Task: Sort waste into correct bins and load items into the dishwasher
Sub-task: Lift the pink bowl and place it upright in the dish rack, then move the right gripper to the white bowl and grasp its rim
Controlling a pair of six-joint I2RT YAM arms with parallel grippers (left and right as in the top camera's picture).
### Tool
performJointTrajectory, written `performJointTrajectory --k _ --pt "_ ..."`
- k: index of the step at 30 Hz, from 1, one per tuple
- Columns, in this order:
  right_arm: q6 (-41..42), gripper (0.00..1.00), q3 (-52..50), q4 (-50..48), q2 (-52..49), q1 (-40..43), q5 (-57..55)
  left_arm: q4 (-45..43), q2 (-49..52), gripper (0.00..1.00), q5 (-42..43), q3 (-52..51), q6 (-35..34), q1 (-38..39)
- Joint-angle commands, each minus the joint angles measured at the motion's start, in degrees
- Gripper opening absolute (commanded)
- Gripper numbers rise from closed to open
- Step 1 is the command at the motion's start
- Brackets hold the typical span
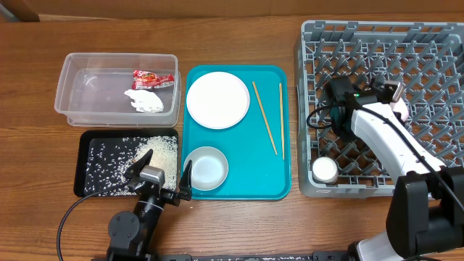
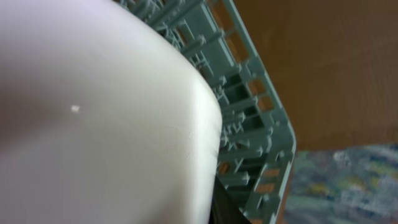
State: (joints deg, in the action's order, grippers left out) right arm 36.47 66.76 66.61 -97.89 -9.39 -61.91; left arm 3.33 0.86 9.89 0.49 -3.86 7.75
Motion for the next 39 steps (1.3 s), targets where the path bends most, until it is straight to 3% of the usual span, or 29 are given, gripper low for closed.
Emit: performJointTrajectory --k 1,7,15,21,30,39 --pt "4.7 0.20 1.7 1.7 0.6 0.3 6.6 -0.1 -0.6 1.00 0.7 -0.2 0.5 -0.4" --pt "3.7 0.24 5.4 4.3 3.4 0.2 14.0 -0.1 -0.6 1.00 0.7 -0.2 0.5 -0.4" --pt "-4.7 0.44 11.5 4.7 8.7 -4.7 23.1 -0.1 -0.6 1.00 0.7 -0.2 0.5 -0.4" --pt "-9.9 0.62 13.1 3.9 11.3 -14.0 32.7 -0.1 -0.6 1.00 0.7 -0.2 0.5 -0.4" --pt "-10.0 0.57 10.4 -5.9 11.0 -24.1 66.0 -0.1 -0.6 1.00 0.7 -0.2 0.5 -0.4" --pt "-9.7 0.58 2.8 -21.0 2.4 -36.9 67.1 -0.1 -0.6 1.00 0.7 -0.2 0.5 -0.4"
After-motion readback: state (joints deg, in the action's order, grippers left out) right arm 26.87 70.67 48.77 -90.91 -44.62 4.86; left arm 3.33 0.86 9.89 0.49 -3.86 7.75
